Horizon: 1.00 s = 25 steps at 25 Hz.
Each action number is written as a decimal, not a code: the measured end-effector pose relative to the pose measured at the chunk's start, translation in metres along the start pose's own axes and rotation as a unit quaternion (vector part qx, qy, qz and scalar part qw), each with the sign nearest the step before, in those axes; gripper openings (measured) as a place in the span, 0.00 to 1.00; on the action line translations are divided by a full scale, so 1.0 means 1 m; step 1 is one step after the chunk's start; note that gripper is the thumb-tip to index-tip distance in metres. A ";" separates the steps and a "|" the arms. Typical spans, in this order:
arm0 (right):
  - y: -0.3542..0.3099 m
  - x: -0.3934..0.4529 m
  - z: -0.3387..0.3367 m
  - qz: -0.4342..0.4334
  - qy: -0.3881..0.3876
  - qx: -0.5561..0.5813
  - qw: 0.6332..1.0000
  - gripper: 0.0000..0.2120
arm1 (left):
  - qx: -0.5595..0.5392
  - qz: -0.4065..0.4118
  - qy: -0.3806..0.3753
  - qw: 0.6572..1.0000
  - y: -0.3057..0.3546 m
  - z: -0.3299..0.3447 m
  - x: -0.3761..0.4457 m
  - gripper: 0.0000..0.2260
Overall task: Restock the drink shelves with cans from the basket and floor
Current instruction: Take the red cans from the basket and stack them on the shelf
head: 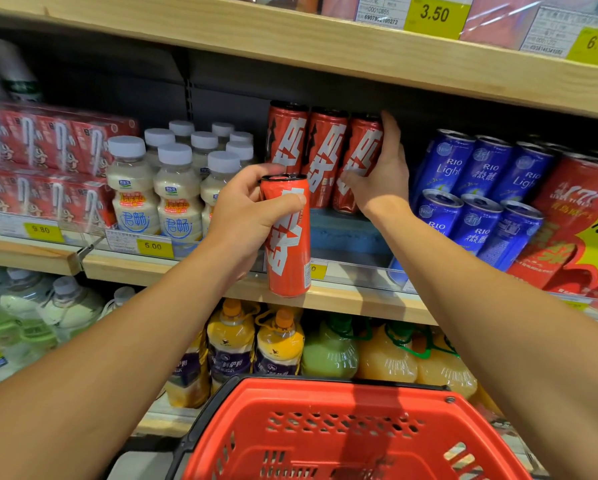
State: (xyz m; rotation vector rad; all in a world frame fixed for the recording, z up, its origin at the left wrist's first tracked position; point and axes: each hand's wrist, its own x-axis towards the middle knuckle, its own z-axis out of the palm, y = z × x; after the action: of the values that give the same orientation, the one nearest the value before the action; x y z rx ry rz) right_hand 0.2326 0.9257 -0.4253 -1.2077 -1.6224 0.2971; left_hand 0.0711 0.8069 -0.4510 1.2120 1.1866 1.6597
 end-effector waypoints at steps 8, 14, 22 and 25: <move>-0.006 -0.001 0.005 0.034 -0.019 -0.031 0.999 0.49 | 0.013 -0.008 0.010 1.000 0.000 -0.001 -0.003 0.21; -0.012 -0.036 -0.009 -0.001 -0.004 -0.037 0.999 0.38 | 0.037 0.003 0.018 0.999 0.011 0.002 -0.011 0.22; 0.034 -0.099 -0.023 -0.108 -0.110 -0.158 0.975 0.34 | 0.121 0.032 0.006 0.992 0.024 0.015 -0.033 0.23; 0.059 -0.123 -0.029 -0.147 -0.140 -0.210 0.956 0.34 | 0.137 0.040 0.013 0.990 0.031 0.016 -0.034 0.24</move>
State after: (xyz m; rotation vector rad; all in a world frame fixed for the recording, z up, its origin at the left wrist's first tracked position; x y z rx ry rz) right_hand 0.2831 0.8423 -0.5250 -1.2510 -2.1620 -0.0784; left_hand 0.0944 0.7708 -0.4285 1.4250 1.4344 1.6128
